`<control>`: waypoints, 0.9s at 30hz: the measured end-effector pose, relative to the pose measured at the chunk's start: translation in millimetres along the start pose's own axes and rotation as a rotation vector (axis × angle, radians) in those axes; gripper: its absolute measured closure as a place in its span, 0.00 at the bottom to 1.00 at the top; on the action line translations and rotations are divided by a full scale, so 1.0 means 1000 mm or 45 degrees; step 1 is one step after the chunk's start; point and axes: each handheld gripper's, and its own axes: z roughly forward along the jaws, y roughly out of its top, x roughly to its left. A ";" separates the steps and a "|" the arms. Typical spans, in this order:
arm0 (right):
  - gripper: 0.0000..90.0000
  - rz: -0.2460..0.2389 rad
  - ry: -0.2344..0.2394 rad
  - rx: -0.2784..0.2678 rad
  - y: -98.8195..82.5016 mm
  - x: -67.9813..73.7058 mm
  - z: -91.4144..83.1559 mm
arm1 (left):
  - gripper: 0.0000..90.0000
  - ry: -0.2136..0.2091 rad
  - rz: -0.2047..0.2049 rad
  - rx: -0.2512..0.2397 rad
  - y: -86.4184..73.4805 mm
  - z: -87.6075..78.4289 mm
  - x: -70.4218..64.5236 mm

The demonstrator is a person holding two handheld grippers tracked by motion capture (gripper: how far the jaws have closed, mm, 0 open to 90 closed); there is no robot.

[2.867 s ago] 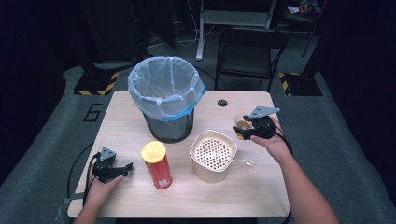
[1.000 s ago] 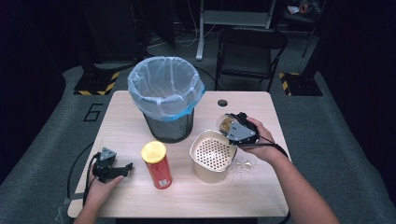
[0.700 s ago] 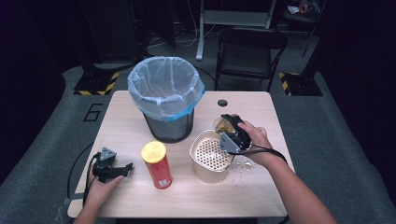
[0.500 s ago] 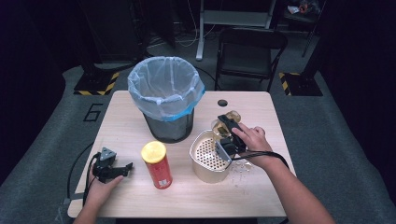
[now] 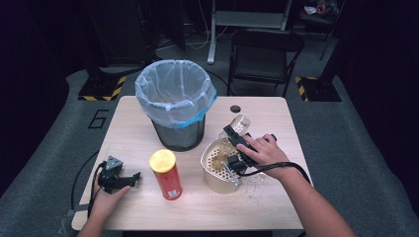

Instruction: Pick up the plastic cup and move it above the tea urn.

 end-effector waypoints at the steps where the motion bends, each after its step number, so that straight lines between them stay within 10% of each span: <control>1: 0.43 -0.004 0.000 -0.007 0.000 0.000 0.000 | 0.16 0.000 -0.001 -0.001 0.000 0.000 0.000; 27: 0.43 -0.101 -0.018 -0.034 0.006 -0.002 -0.004 | 0.16 0.000 -0.001 -0.001 0.000 0.000 0.000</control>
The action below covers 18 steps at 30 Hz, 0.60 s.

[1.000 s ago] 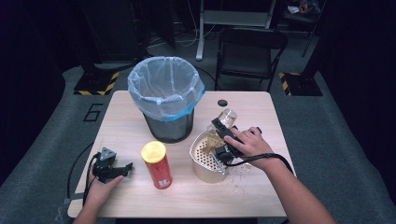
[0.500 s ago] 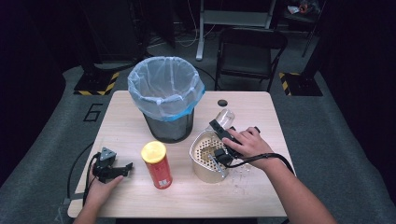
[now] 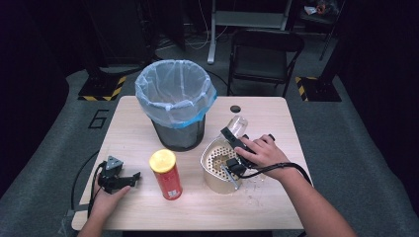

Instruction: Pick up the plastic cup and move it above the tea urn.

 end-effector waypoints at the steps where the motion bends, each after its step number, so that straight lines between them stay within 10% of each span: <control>1: 0.43 -0.003 -0.001 0.001 0.000 0.000 0.000 | 0.16 0.000 0.000 0.000 0.000 0.000 0.000; 18: 0.43 -0.011 -0.004 -0.004 0.002 -0.002 -0.003 | 0.16 0.000 0.001 0.001 0.000 0.000 0.000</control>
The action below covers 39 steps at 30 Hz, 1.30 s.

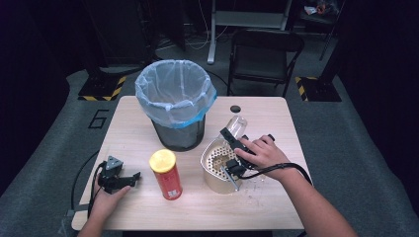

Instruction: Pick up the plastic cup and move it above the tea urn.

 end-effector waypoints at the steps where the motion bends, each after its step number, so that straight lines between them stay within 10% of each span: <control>1: 0.43 -0.015 -0.001 -0.007 0.000 -0.001 0.000 | 0.16 0.000 0.000 0.000 0.000 0.000 0.000; 39: 0.42 -0.004 -0.058 0.005 0.001 -0.005 -0.003 | 0.16 0.001 0.001 0.000 0.000 0.000 0.000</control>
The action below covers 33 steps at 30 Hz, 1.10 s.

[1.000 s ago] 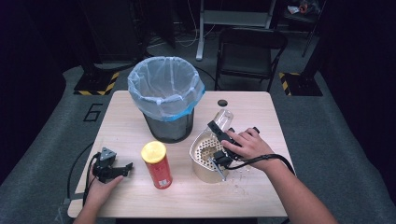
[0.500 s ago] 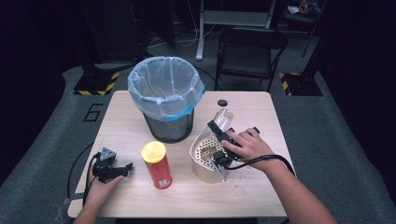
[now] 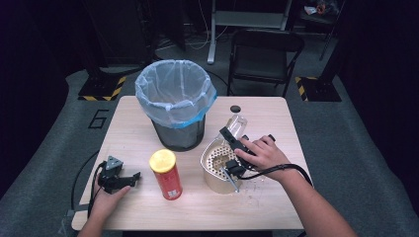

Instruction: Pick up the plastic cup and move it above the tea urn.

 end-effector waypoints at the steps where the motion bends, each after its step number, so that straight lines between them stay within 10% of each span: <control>1: 0.42 0.001 -0.001 0.000 0.000 0.000 0.000 | 0.16 0.000 -0.001 -0.001 0.000 0.000 0.000; 13: 0.42 0.015 -0.043 0.023 0.000 0.001 -0.001 | 0.16 -0.001 -0.001 -0.001 0.000 0.000 0.000; 19: 0.42 0.295 -0.026 0.067 -0.003 -0.006 0.001 | 0.16 0.000 -0.001 0.000 0.000 0.000 0.000; 22: 0.42 0.560 -0.001 0.084 -0.005 -0.013 0.002 | 0.16 0.000 0.000 0.000 0.000 0.000 0.000; 25: 0.42 0.948 0.053 0.098 -0.015 -0.020 0.005 | 0.16 0.000 -0.001 0.000 0.000 0.000 0.000; 33: 0.42 2.270 0.137 0.094 -0.074 -0.022 0.018 | 0.16 0.000 -0.002 -0.001 0.000 0.000 0.000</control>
